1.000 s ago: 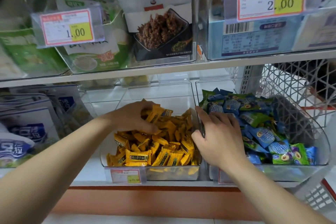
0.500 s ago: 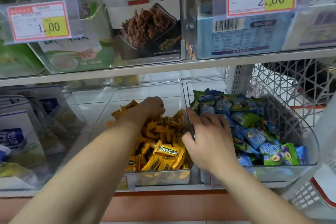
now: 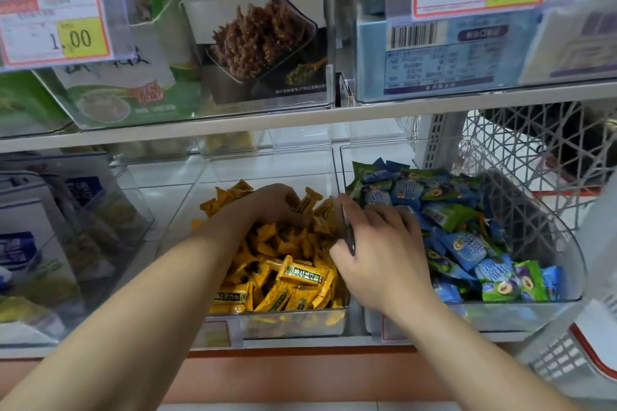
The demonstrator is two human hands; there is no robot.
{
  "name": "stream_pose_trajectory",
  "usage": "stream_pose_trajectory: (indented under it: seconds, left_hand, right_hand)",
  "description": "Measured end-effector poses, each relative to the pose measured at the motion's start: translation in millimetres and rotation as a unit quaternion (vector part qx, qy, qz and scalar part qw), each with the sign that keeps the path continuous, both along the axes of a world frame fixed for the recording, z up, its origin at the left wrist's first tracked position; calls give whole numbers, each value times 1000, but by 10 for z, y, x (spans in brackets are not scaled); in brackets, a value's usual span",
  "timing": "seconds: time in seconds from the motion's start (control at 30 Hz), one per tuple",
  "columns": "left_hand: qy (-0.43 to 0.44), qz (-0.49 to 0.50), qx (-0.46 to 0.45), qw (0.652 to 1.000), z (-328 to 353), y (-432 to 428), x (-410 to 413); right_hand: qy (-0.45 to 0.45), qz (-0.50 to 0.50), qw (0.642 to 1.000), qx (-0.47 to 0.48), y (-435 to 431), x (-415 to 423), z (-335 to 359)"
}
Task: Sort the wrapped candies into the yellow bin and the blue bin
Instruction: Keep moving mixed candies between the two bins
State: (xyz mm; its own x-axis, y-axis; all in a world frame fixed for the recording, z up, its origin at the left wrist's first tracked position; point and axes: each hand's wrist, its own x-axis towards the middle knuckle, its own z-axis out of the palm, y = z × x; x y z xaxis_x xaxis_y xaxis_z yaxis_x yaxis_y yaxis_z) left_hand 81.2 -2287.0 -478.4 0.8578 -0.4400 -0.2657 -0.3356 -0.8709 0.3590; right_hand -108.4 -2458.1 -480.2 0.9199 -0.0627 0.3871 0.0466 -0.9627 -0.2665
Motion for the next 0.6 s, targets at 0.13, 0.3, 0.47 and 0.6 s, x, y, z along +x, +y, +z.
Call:
stream_pose_trajectory:
  seconds: [0.13, 0.3, 0.47, 0.6]
  left_hand:
    - [1, -40, -77, 996, 148, 119, -149]
    - [-76, -3, -216, 973, 318, 242, -347]
    - [-130, 90, -344, 926, 576, 287, -709]
    - [-121, 135, -389, 903, 745, 274, -1112]
  right_hand:
    - [-2, 0, 1000, -2, 7, 0, 11]
    - [-6, -4, 1000, 6, 10, 7, 7]
    - [22, 0, 1000, 17, 1, -34, 74]
    - [10, -8, 1000, -7, 14, -114, 306]
